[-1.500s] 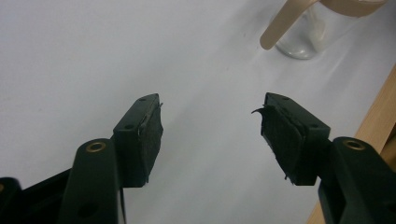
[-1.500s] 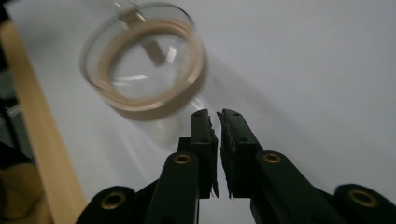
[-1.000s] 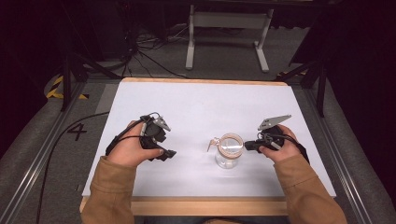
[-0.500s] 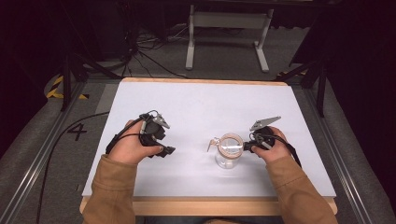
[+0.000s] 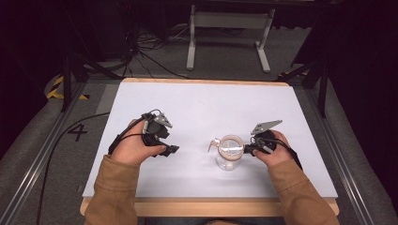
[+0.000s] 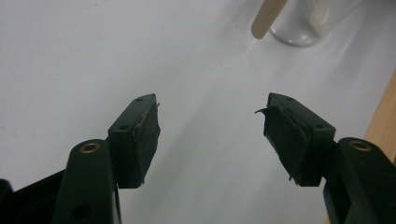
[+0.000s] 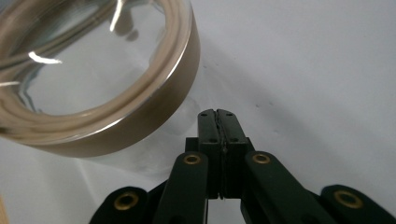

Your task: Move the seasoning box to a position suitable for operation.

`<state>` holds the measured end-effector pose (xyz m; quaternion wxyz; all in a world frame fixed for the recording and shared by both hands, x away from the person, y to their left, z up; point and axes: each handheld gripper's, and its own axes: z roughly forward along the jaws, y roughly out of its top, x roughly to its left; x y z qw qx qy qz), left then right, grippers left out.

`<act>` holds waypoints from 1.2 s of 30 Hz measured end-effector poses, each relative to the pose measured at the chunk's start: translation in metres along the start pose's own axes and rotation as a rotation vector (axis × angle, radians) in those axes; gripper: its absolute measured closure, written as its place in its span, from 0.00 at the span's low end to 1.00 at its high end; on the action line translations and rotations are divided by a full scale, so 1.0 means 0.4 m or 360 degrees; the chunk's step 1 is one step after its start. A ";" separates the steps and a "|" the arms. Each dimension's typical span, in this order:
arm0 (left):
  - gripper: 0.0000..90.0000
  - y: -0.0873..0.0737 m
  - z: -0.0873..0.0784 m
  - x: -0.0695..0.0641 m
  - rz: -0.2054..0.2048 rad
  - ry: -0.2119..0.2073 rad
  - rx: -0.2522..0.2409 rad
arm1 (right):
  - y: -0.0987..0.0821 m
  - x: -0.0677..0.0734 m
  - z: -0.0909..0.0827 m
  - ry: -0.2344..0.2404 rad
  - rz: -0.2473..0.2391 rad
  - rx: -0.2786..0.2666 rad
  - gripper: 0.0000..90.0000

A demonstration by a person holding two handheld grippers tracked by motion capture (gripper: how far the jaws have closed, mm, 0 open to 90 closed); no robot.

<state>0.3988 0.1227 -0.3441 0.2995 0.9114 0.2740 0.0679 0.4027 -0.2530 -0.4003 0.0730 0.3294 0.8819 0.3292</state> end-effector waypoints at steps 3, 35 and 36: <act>0.40 0.004 -0.002 -0.002 -0.0016 0.0012 -0.0023 | -0.004 0.013 0.000 0.0004 -0.0021 0.0021 1.00; 0.95 0.120 0.208 -0.043 0.0222 -0.0264 -0.0075 | -0.063 0.096 -0.029 0.0107 -0.0103 0.0010 1.00; 0.95 0.119 0.212 -0.044 0.0216 -0.0253 -0.0069 | -0.067 0.093 -0.032 0.0109 -0.0093 0.0004 1.00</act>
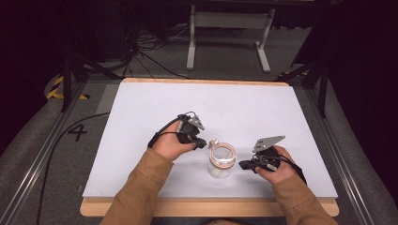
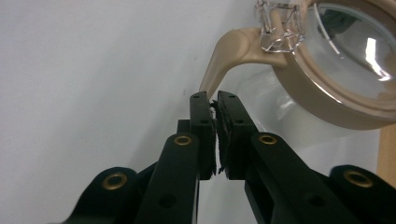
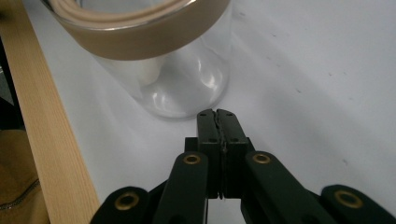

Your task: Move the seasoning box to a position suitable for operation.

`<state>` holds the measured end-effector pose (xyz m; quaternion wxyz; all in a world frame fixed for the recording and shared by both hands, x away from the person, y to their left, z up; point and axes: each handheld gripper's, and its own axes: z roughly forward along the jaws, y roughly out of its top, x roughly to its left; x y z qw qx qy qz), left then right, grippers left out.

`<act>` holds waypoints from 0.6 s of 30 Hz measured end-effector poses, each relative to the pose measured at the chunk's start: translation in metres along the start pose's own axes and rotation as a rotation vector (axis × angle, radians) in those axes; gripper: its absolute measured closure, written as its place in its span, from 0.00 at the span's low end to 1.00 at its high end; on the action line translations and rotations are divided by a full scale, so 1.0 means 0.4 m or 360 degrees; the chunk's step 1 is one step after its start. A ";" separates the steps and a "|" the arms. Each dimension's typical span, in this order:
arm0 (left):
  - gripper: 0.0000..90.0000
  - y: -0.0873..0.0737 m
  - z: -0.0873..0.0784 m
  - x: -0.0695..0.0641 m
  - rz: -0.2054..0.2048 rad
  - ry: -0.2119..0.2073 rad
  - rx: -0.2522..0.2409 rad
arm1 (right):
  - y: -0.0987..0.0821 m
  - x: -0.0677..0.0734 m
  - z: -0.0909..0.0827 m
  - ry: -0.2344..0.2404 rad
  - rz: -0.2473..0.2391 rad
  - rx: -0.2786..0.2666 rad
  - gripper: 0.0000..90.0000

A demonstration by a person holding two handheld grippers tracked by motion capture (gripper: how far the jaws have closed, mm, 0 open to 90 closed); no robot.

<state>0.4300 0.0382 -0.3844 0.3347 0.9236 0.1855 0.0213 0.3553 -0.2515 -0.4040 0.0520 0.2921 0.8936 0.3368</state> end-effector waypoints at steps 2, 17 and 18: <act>0.96 -0.003 0.010 0.001 -0.0008 -0.0006 -0.0015 | -0.008 -0.004 -0.002 0.0008 0.0008 -0.0013 1.00; 0.96 0.002 0.041 0.000 0.0037 -0.0024 -0.0076 | -0.015 0.006 0.004 0.0037 -0.0007 -0.0011 1.00; 0.96 0.003 0.043 0.000 0.0044 -0.0018 -0.0077 | -0.017 0.009 0.003 0.0032 -0.0004 -0.0011 1.00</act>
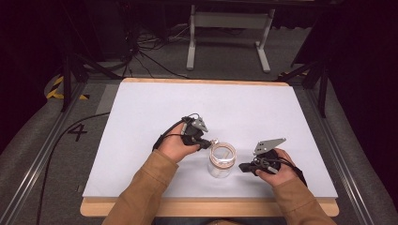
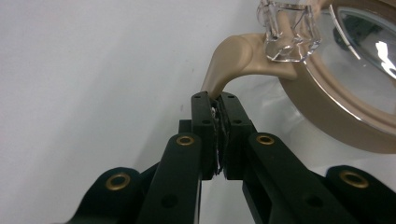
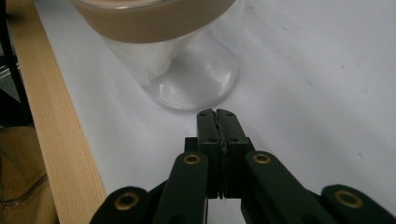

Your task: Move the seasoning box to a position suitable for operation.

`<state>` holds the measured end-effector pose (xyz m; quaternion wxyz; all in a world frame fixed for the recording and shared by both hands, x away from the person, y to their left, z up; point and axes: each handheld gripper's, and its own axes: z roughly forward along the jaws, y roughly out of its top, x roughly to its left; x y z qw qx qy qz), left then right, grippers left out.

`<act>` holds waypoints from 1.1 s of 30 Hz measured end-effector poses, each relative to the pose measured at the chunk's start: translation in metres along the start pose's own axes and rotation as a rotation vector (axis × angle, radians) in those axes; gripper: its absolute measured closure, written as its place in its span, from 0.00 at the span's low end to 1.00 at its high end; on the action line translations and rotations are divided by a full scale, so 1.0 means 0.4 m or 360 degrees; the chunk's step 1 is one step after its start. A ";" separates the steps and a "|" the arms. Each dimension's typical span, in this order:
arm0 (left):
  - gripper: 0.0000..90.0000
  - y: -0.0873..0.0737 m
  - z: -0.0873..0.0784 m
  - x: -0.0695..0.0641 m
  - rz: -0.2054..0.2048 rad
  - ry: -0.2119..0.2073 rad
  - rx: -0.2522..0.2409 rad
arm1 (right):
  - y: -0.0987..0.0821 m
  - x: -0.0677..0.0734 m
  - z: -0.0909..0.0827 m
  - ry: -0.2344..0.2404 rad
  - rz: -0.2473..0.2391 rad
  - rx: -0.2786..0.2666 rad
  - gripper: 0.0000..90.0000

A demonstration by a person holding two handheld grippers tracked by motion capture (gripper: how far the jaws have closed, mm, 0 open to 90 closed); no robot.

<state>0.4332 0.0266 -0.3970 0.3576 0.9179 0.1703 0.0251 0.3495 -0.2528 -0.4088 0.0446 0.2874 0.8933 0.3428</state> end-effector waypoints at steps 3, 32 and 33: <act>0.96 0.011 0.011 0.002 0.0014 0.0013 -0.0015 | -0.003 0.006 -0.004 -0.0003 -0.0002 -0.0007 1.00; 0.97 0.032 -0.047 0.032 -0.0042 -0.0074 -0.0299 | -0.033 0.016 -0.047 -0.0044 0.0045 -0.0058 1.00; 0.97 0.033 -0.060 0.027 -0.0040 -0.0074 -0.0354 | -0.032 0.015 -0.046 -0.0049 0.0044 -0.0059 1.00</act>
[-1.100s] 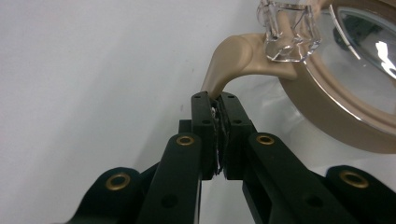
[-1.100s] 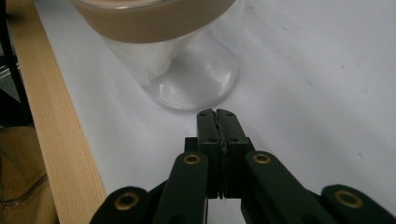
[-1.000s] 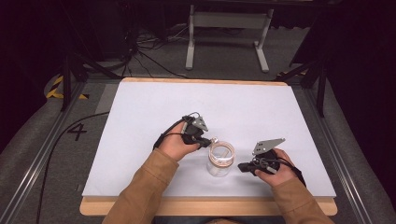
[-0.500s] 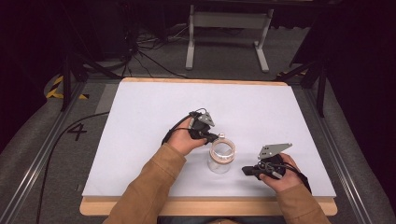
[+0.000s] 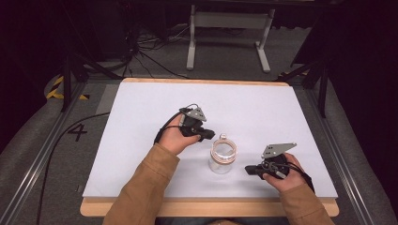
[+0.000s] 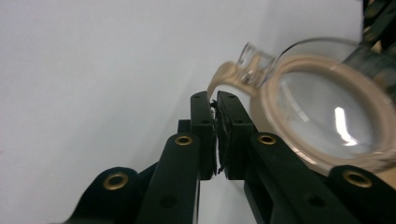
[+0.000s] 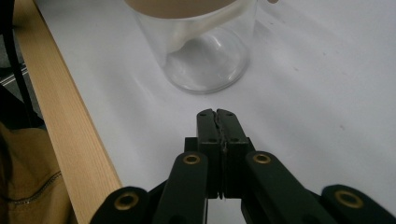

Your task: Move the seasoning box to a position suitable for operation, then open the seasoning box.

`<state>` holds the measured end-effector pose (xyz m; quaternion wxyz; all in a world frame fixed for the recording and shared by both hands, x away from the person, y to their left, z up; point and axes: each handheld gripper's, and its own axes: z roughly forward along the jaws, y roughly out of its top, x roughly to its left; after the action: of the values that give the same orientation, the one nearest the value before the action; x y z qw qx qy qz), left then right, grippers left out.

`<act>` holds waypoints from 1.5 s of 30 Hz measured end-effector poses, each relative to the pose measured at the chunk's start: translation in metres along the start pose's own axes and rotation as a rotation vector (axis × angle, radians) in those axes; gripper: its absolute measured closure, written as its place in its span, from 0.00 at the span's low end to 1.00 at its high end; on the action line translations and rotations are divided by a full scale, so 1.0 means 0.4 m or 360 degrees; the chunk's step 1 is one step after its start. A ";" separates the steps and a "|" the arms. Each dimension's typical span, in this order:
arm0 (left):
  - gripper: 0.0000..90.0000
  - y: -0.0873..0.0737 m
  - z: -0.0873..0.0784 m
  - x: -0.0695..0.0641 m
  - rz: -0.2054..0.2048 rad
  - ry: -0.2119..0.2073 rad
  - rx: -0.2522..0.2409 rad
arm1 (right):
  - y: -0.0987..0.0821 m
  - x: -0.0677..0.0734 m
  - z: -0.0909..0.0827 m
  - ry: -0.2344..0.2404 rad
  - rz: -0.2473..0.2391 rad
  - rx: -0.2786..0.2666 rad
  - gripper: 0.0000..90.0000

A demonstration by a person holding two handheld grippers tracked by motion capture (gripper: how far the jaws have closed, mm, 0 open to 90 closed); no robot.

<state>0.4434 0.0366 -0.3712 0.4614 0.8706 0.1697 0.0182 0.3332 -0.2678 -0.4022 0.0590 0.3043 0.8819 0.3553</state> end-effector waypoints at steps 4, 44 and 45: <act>1.00 0.012 -0.027 -0.026 0.0023 -0.0041 -0.0167 | 0.008 0.005 0.006 0.0016 -0.0019 0.0001 1.00; 1.00 0.012 0.061 -0.032 -0.0018 0.0007 -0.0265 | 0.040 0.076 0.027 0.0070 -0.0110 -0.0118 1.00; 1.00 0.013 0.061 -0.031 -0.0020 0.0005 -0.0259 | 0.046 0.080 0.025 0.0079 -0.0110 -0.0146 1.00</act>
<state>0.4377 0.0107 -0.3794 0.5304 0.8292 0.1738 0.0303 0.3194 -0.2331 -0.3938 0.0632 0.2619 0.8758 0.4005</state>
